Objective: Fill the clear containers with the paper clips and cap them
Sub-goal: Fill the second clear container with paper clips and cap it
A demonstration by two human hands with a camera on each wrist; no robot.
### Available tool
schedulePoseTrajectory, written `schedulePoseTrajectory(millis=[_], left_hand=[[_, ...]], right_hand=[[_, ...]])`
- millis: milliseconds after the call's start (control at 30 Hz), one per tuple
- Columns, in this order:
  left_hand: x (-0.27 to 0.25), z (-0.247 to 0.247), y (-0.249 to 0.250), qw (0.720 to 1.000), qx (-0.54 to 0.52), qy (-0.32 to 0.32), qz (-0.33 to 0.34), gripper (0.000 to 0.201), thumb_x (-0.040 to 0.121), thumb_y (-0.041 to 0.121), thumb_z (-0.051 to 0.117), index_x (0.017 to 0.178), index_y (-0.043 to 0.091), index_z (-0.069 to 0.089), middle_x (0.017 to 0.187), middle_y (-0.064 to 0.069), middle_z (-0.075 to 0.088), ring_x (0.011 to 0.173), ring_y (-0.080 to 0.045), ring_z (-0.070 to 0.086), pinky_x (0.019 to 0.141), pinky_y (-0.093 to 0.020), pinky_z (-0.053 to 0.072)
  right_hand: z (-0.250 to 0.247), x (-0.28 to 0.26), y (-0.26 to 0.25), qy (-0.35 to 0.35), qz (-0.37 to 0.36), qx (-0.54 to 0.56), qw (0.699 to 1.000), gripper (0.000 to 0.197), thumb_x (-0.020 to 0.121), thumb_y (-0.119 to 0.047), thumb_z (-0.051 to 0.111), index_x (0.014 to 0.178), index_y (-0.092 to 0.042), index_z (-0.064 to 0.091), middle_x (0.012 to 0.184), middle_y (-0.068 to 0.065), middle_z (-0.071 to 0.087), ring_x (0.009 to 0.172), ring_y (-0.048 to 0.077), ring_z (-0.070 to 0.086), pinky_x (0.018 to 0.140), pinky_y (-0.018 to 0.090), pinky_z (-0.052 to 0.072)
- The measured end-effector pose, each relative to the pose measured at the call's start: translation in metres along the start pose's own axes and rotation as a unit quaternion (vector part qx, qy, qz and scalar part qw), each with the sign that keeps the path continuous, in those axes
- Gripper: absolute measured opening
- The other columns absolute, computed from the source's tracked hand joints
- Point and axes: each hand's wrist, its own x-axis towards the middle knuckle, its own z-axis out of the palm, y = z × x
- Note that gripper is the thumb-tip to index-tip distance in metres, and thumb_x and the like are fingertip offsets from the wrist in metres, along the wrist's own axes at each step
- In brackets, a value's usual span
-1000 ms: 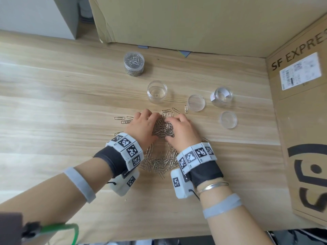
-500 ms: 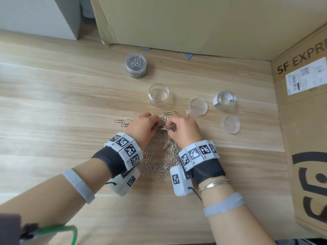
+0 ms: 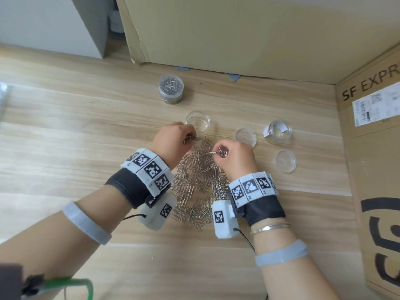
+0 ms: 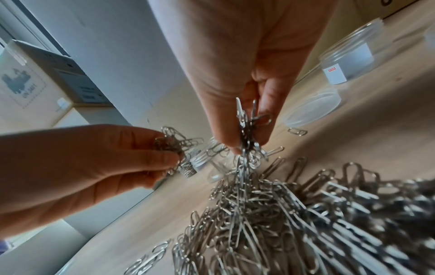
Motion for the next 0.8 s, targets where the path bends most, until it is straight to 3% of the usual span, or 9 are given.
schedulePoseTrajectory(millis=[233, 400, 567, 667, 733, 800], left_hand=[[0.034, -0.011, 0.006, 0.999, 0.01, 0.04, -0.004, 0.016, 0.085, 0.006, 0.053, 0.097, 0.004, 0.063, 0.1, -0.014, 0.064, 0.089, -0.027, 0.058, 0.072, -0.023, 0.037], [0.047, -0.007, 0.008, 0.999, 0.029, 0.041, -0.015, 0.017, 0.085, 0.01, 0.055, 0.099, 0.005, 0.062, 0.103, -0.013, 0.064, 0.092, -0.027, 0.058, 0.073, -0.024, 0.037], [0.047, -0.008, 0.007, 0.999, 0.017, 0.023, -0.015, 0.029, 0.082, 0.014, 0.062, 0.111, 0.007, 0.061, 0.108, -0.011, 0.066, 0.095, -0.024, 0.06, 0.079, -0.023, 0.04], [0.047, -0.011, 0.008, 1.0, -0.005, 0.014, -0.021, 0.03, 0.085, 0.015, 0.059, 0.114, 0.007, 0.061, 0.112, -0.009, 0.066, 0.096, -0.023, 0.062, 0.086, -0.025, 0.042], [0.046, -0.012, 0.007, 0.999, -0.019, 0.023, -0.025, 0.024, 0.088, 0.015, 0.054, 0.109, 0.007, 0.064, 0.108, -0.009, 0.068, 0.085, -0.019, 0.061, 0.081, -0.022, 0.041], [0.046, -0.013, 0.004, 0.998, -0.028, 0.044, -0.024, 0.022, 0.091, 0.015, 0.049, 0.102, 0.006, 0.066, 0.099, -0.011, 0.071, 0.071, -0.015, 0.054, 0.073, -0.02, 0.038]], right_hand=[[0.002, 0.001, 0.005, -0.009, 0.003, 0.004, 1.0, 0.007, 0.081, -0.013, 0.066, 0.081, -0.02, 0.068, 0.072, 0.004, 0.07, 0.041, 0.002, 0.039, 0.043, 0.016, 0.03], [0.0, 0.001, 0.005, -0.019, 0.001, 0.001, 1.0, 0.007, 0.081, -0.013, 0.066, 0.085, -0.019, 0.068, 0.065, 0.0, 0.063, 0.041, 0.0, 0.038, 0.042, 0.015, 0.027], [-0.003, 0.006, 0.005, -0.01, -0.008, -0.002, 1.0, 0.007, 0.082, -0.013, 0.065, 0.083, -0.018, 0.068, 0.063, 0.002, 0.064, 0.04, -0.001, 0.036, 0.04, 0.011, 0.026], [-0.007, 0.01, 0.002, 0.0, -0.016, -0.002, 1.0, 0.007, 0.081, -0.011, 0.065, 0.082, -0.016, 0.069, 0.051, -0.01, 0.049, 0.039, -0.003, 0.034, 0.04, 0.009, 0.036], [-0.01, 0.014, -0.002, 0.011, -0.022, -0.009, 1.0, 0.006, 0.081, -0.012, 0.065, 0.082, -0.017, 0.069, 0.049, -0.015, 0.043, 0.04, -0.003, 0.034, 0.041, 0.009, 0.036], [-0.015, 0.019, -0.006, 0.027, -0.028, -0.018, 0.999, 0.007, 0.081, -0.014, 0.065, 0.081, -0.02, 0.069, 0.051, -0.009, 0.052, 0.041, -0.003, 0.035, 0.041, 0.01, 0.03]])
